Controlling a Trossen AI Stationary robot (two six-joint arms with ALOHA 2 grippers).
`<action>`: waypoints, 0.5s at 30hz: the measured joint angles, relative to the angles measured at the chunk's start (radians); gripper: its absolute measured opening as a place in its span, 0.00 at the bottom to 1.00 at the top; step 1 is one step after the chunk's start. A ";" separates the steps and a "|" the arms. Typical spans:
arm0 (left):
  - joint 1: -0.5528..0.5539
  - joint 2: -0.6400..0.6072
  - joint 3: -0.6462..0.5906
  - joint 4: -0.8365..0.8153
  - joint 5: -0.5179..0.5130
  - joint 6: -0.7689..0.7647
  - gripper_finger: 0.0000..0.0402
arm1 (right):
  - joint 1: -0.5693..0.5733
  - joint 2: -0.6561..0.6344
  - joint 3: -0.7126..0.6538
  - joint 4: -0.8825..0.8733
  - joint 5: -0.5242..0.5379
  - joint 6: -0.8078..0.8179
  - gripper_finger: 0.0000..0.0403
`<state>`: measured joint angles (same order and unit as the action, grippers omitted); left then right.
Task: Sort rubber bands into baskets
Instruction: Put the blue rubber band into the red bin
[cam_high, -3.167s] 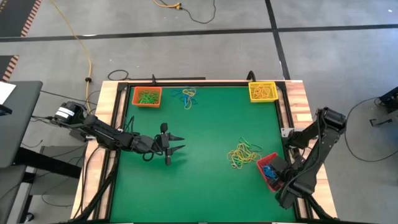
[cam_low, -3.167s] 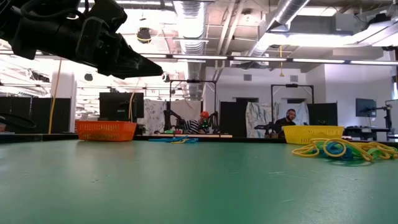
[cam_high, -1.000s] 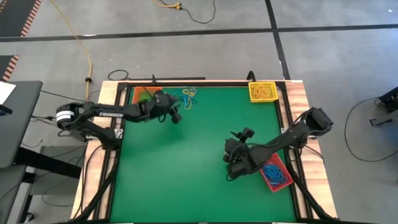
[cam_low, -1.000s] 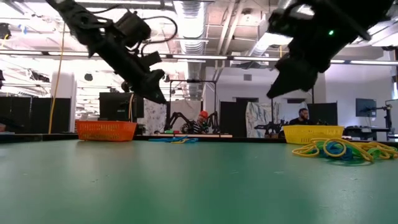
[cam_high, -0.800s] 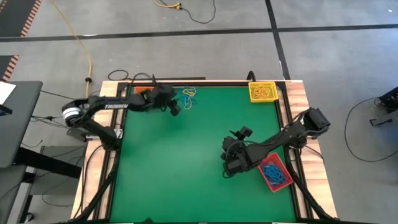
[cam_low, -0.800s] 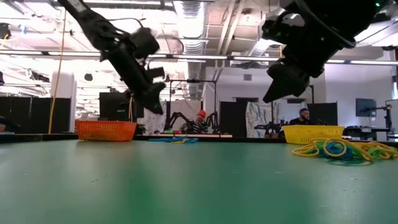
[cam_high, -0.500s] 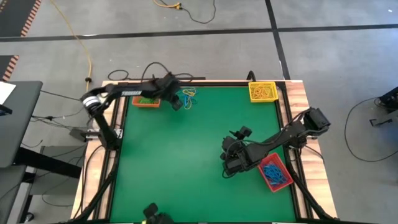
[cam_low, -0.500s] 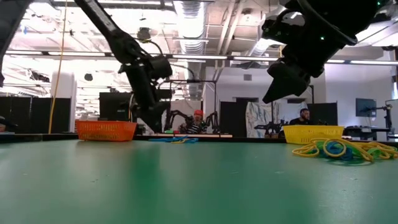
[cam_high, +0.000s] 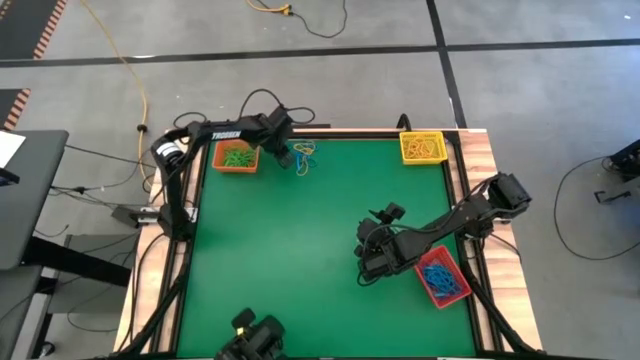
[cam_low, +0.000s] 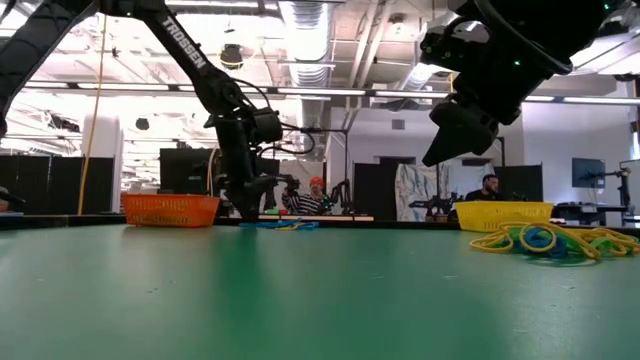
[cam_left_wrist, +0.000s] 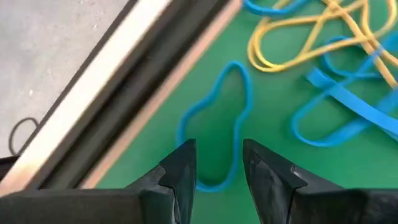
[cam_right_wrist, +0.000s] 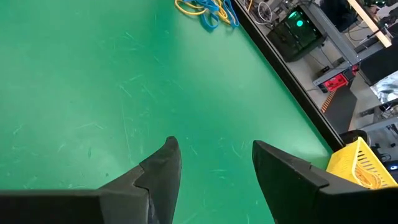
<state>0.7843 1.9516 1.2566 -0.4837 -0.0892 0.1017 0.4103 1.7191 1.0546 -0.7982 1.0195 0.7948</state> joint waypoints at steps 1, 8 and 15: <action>0.007 0.000 0.001 0.003 0.009 0.000 0.30 | 0.000 0.000 0.000 0.000 0.000 0.000 0.58; 0.054 0.008 0.001 -0.027 0.105 0.016 0.22 | 0.000 0.000 0.000 0.002 0.000 -0.003 0.58; 0.046 0.063 0.011 -0.060 0.104 0.056 0.16 | 0.000 0.000 0.000 0.017 0.000 -0.011 0.58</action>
<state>0.8298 2.0144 1.2673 -0.5436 0.0149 0.1575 0.4099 1.7187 1.0546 -0.7813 1.0191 0.7841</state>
